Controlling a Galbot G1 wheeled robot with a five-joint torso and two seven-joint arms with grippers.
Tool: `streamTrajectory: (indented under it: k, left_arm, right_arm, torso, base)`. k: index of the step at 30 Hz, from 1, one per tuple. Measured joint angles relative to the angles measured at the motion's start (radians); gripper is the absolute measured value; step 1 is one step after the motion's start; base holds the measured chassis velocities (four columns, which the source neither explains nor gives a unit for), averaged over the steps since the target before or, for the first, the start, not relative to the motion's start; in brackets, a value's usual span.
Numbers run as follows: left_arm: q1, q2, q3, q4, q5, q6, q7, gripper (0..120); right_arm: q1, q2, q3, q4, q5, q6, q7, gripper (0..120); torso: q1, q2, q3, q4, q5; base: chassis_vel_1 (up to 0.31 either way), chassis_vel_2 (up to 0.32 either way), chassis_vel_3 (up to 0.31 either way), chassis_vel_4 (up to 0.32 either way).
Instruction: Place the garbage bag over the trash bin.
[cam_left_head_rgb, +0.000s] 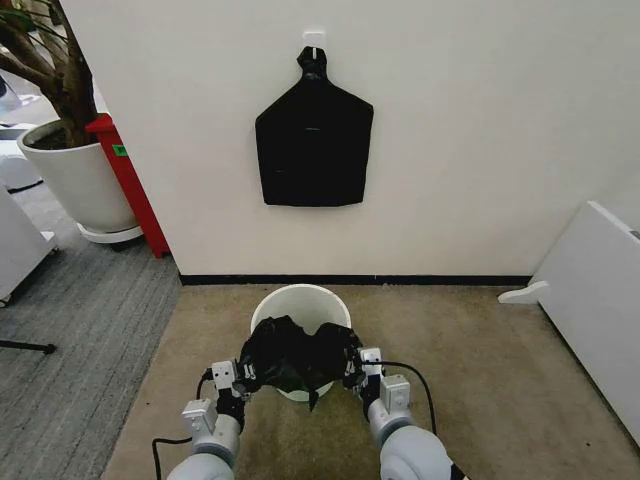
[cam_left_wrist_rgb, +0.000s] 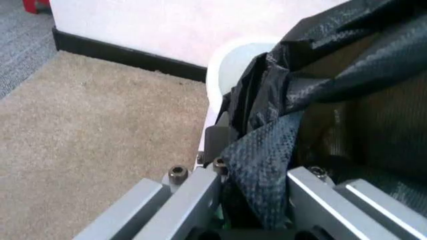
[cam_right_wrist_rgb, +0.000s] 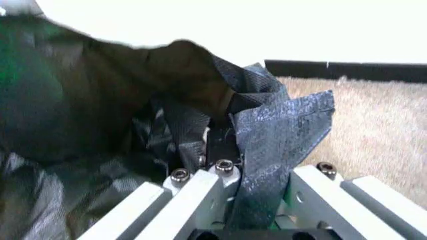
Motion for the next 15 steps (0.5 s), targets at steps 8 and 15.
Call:
streamTrajectory:
  k: [8,15]
  left_arm:
    - [0.014,-0.003,-0.019,0.002,0.007,-0.001,-0.002,0]
    - [0.015,-0.006,-0.022,0.023,0.015,-0.002,-0.003,0]
  right_arm:
    - [-0.012,-0.010,0.028,-0.001,-0.001,-0.004,-0.001,0]
    - [-0.010,-0.014,0.028,-0.048,0.013,0.000,-0.004,0]
  torso:
    - [0.000,0.000,0.000,-0.0001,-0.0001]
    - [0.000,0.000,0.000,-0.0001,-0.0001]
  base:
    - [0.000,0.000,0.000,0.000]
    - [0.000,0.000,0.000,0.000]
